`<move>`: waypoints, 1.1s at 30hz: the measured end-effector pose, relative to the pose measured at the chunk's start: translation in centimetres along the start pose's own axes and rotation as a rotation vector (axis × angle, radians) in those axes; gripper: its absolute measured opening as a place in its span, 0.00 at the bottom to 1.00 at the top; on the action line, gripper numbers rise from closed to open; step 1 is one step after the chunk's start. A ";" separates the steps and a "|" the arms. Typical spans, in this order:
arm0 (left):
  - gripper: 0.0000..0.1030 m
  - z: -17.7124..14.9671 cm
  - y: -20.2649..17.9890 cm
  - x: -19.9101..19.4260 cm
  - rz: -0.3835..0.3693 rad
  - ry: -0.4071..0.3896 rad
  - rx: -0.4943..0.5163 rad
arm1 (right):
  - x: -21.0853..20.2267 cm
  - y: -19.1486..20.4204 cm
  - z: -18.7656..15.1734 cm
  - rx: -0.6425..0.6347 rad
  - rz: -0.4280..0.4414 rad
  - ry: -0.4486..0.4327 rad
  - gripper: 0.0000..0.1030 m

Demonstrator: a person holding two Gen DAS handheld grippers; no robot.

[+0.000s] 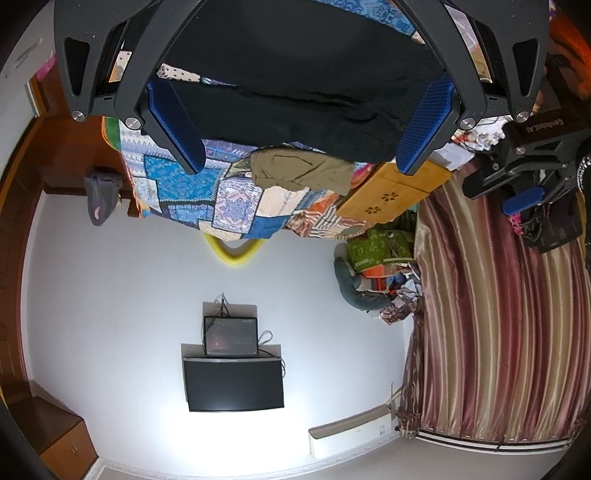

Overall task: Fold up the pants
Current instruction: 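Lower both tools onto the black trousers and close both grippers on the waistband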

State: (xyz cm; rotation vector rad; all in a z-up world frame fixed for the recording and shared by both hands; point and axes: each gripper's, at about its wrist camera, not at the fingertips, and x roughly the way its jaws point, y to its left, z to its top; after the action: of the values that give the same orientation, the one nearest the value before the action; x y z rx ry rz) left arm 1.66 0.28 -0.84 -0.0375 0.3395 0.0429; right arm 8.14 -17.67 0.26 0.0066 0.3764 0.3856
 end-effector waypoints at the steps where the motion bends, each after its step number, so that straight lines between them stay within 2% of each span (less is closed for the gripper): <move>1: 1.00 0.0 0.1 0.6 0.002 0.011 0.000 | 0.3 -0.2 -0.1 0.000 -0.007 0.007 1.00; 7: 1.00 -0.7 1.2 5.4 0.005 0.083 -0.004 | 3.7 -2.0 -1.2 0.009 -0.057 0.081 1.00; 14: 1.00 -2.5 3.3 13.8 0.021 0.209 0.017 | 9.0 -5.4 -3.6 0.035 -0.094 0.208 1.00; 22: 1.00 -5.3 7.5 23.8 0.033 0.380 -0.036 | 14.3 -9.4 -5.7 0.044 -0.140 0.341 1.00; 28: 1.00 -7.3 10.5 29.9 0.048 0.451 -0.044 | 18.5 -11.6 -6.9 -0.007 -0.146 0.413 0.99; 33: 1.00 -8.5 12.9 34.5 0.059 0.533 -0.057 | 22.1 -13.8 -7.9 0.002 -0.111 0.470 0.98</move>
State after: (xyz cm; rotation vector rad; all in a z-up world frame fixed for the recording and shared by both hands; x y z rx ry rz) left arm 30.71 13.98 -20.76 -0.0957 0.8729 0.1011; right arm 29.34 -22.79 -16.05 -0.1043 0.8382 0.2738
